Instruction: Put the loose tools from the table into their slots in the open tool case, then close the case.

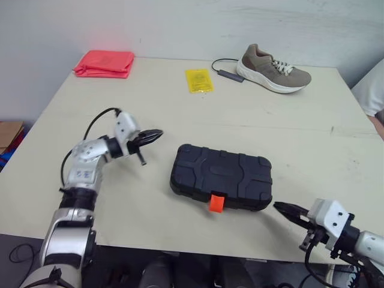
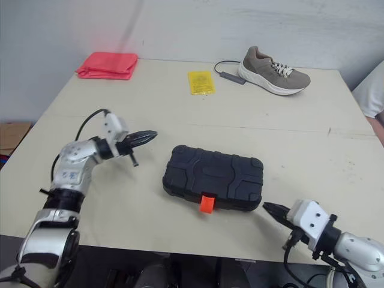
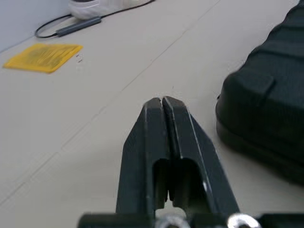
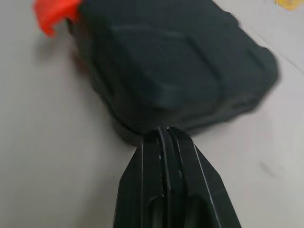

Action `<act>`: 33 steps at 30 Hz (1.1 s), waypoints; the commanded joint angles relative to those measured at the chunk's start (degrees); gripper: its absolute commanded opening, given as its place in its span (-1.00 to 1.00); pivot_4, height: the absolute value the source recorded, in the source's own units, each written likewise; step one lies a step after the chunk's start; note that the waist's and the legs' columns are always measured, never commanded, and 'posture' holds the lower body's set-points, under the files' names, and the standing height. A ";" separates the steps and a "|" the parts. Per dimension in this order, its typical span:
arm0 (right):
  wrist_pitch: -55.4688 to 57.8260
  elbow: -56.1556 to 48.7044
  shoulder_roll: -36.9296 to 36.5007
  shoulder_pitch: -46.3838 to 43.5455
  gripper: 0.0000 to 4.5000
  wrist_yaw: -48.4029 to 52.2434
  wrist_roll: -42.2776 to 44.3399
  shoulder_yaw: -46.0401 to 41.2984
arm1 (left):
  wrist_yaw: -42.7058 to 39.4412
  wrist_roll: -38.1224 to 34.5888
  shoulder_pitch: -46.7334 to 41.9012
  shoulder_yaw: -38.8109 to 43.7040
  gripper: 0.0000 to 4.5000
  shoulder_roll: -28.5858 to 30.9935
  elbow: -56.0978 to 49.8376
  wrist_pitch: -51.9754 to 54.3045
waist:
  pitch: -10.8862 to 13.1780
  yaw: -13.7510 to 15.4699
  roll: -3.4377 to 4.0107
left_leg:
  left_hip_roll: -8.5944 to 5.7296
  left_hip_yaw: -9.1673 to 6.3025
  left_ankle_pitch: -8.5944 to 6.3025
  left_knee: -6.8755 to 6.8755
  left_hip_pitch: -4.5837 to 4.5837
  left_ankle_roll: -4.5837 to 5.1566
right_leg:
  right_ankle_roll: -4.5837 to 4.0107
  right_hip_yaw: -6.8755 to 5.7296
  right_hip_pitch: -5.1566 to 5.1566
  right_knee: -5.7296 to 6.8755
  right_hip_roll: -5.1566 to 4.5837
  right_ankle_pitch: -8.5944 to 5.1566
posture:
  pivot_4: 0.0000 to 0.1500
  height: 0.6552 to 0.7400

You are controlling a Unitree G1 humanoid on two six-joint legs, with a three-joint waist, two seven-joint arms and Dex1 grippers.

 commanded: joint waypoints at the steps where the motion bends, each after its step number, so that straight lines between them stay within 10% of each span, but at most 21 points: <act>1: 4.15 -2.42 -0.11 -1.14 -1.00 1.30 0.07 3.13 | -0.16 3.01 -5.66 -2.40 -0.96 -2.78 7.28 -1.52 | 0.03 0.06 -0.05 | -0.02 0.00 0.00 0.03 -0.03 0.00 | 0.00 -0.02 0.00 -0.02 0.03 0.00 | 1.00 1.00; 17: 8.30 6.58 0.92 -11.17 -1.00 0.80 -11.09 11.42 | -2.16 14.42 -20.64 -7.83 -0.96 -10.20 33.41 -7.16 | 0.07 -0.40 -0.28 | -0.02 -0.16 -0.08 0.36 -0.10 0.02 | 0.01 -0.19 0.06 0.07 0.02 0.00 | 1.00 1.00; 33: -1.89 32.07 1.01 -35.44 -1.00 2.57 -20.04 16.17 | -23.16 7.53 -2.42 -6.64 -0.96 -2.43 7.17 0.67 | -0.01 -0.97 -0.50 | 0.10 -0.15 -0.07 0.42 -0.09 0.02 | 0.01 -0.22 0.05 0.17 -0.04 0.00 | 1.00 1.00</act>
